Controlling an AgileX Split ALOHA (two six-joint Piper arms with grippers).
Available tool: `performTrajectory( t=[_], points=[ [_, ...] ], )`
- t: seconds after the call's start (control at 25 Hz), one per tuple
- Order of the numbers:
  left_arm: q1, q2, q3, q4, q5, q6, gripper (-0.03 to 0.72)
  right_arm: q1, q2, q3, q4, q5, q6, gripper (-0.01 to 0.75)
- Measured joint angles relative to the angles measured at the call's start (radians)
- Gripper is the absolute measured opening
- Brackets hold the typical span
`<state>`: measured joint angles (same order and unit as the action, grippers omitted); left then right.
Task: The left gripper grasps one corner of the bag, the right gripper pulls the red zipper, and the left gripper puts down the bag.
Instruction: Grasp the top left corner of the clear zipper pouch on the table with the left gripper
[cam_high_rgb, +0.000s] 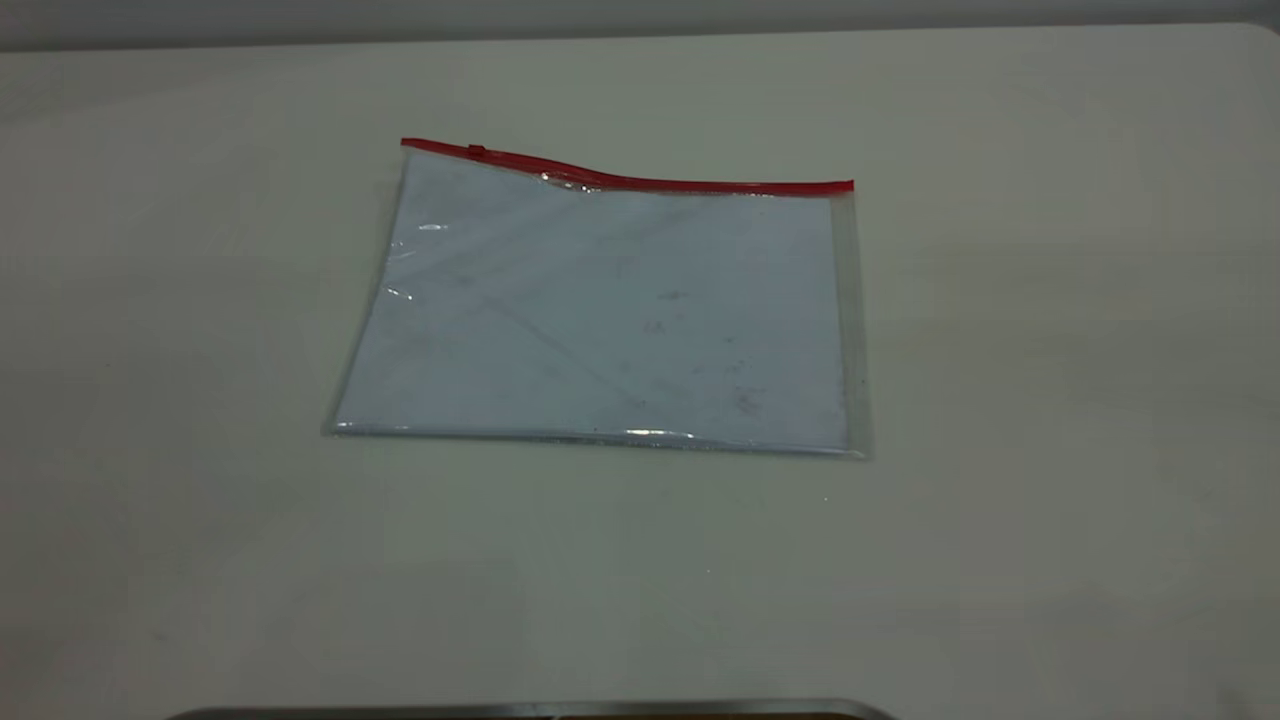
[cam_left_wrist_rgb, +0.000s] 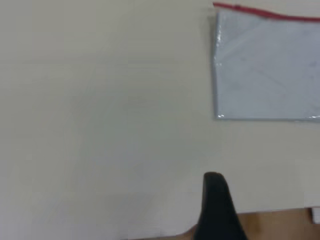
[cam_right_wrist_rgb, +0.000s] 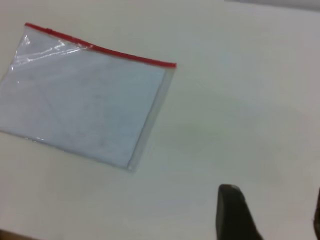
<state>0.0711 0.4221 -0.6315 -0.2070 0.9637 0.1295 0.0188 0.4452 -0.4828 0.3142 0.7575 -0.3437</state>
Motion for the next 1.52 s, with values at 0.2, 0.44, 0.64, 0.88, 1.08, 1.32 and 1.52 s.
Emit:
performTrajectory(
  t=[0.2, 0.44, 0.64, 0.88, 1.08, 1.32, 1.52],
  points=[
    [0.000, 0.306, -0.036, -0.093, -0.172, 0.161, 0.565, 0.000, 0.324, -0.004, 0.225, -0.228, -0.253, 0.514],
    [0.000, 0.670, -0.074, -0.230, -0.408, 0.365, 0.566, 0.003, 0.710, -0.143, 0.576, -0.294, -0.644, 0.524],
    [0.000, 0.946, -0.163, -0.431, -0.523, 0.573, 0.566, 0.068, 1.023, -0.310, 0.858, -0.291, -0.970, 0.524],
    [0.000, 1.280, -0.315, -0.682, -0.565, 0.836, 0.566, 0.177, 1.377, -0.489, 1.123, -0.290, -1.205, 0.525],
    [0.000, 1.526, -0.490, -0.860, -0.523, 1.015, 0.566, 0.199, 1.565, -0.645, 1.210, -0.222, -1.229, 0.525],
    [0.000, 1.802, -0.697, -0.970, -0.449, 1.129, 0.566, 0.202, 1.677, -0.760, 1.216, -0.174, -1.231, 0.525],
    [0.000, 2.001, -0.864, -0.975, -0.378, 1.133, 0.566, 0.202, 1.706, -0.788, 1.216, -0.172, -1.231, 0.525]
  ],
)
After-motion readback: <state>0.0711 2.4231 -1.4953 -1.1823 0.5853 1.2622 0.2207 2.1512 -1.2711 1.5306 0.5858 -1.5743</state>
